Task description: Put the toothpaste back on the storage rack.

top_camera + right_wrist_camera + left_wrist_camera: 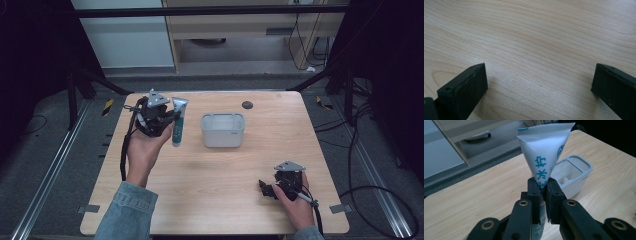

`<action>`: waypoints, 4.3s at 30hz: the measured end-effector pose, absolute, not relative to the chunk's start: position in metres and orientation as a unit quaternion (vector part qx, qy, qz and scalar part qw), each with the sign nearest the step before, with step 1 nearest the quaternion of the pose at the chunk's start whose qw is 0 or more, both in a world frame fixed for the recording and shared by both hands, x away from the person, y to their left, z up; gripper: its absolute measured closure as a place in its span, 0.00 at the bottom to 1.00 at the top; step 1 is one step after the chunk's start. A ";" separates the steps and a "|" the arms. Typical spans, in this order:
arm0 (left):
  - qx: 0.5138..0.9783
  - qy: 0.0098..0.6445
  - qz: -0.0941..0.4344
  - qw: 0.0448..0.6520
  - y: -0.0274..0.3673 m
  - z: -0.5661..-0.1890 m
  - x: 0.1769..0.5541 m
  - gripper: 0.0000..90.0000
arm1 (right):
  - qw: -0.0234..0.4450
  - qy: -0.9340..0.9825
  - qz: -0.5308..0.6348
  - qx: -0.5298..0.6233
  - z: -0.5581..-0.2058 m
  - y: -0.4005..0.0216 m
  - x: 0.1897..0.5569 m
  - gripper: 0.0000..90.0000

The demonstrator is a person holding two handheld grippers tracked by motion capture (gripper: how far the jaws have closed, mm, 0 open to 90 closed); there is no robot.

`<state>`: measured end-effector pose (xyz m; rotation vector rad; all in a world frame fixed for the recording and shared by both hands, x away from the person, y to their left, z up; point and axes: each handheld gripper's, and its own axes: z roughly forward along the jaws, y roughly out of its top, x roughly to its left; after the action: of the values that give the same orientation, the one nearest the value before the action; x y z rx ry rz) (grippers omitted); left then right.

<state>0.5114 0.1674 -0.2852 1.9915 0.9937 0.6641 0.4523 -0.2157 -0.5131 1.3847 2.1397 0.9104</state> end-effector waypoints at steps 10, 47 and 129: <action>0.790 0.379 0.266 0.403 0.157 -0.270 0.513 0.92 | 0.216 0.772 0.328 0.499 -0.513 -0.216 0.452 0.00; 0.783 0.345 0.269 0.443 0.117 -0.240 0.525 0.92 | 0.214 0.772 0.329 0.499 -0.513 -0.215 0.453 0.00; 0.778 0.337 0.245 0.469 0.059 -0.285 0.587 0.92 | 0.213 0.775 0.330 0.495 -0.513 -0.216 0.455 0.00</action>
<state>0.5866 0.0586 -0.2854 1.9083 0.8270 0.6009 0.4554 -0.2157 -0.5131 1.3752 2.1517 0.9148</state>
